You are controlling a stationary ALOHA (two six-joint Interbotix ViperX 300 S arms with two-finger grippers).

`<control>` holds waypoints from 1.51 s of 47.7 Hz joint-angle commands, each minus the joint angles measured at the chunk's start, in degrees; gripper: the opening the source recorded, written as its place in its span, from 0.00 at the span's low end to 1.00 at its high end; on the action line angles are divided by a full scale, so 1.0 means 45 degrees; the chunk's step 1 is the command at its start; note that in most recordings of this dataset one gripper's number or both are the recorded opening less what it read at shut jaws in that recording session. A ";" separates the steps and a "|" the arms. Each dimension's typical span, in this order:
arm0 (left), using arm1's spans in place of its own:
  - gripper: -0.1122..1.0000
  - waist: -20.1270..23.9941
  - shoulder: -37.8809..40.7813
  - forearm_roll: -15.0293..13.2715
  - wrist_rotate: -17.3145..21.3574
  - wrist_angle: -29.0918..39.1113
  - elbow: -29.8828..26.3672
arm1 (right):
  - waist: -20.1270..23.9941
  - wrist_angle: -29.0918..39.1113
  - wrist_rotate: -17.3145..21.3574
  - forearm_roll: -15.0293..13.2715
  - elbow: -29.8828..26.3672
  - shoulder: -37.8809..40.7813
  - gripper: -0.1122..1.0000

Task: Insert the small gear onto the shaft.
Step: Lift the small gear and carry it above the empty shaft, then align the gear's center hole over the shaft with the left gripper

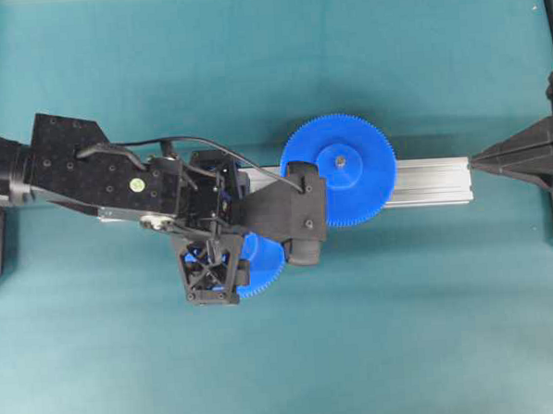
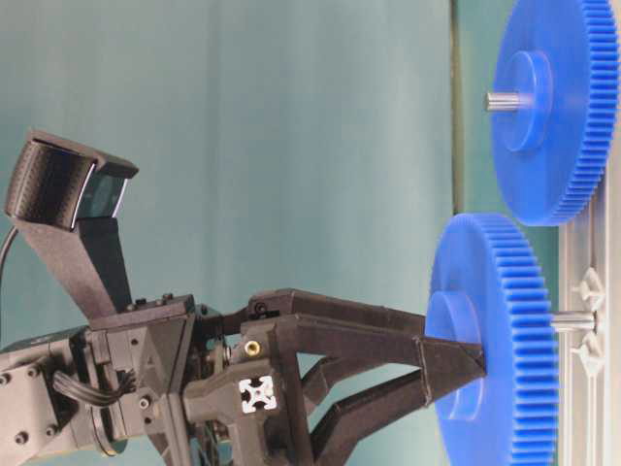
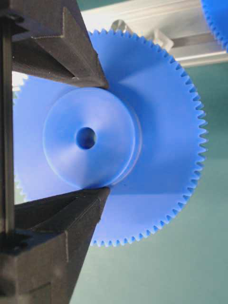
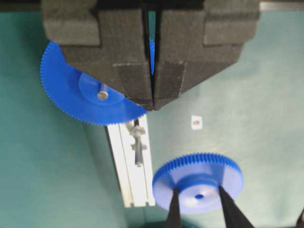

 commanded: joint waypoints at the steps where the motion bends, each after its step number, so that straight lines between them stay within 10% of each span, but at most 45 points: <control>1: 0.73 0.0020 -0.0566 0.0020 0.0020 -0.0039 -0.0391 | -0.0020 -0.0059 0.0117 0.0020 -0.0137 0.0039 0.11; 72: 0.73 0.2109 -0.0762 0.0078 0.1602 -0.0098 0.0254 | -0.0039 -0.0059 0.0117 0.0039 -0.0137 -0.0078 0.11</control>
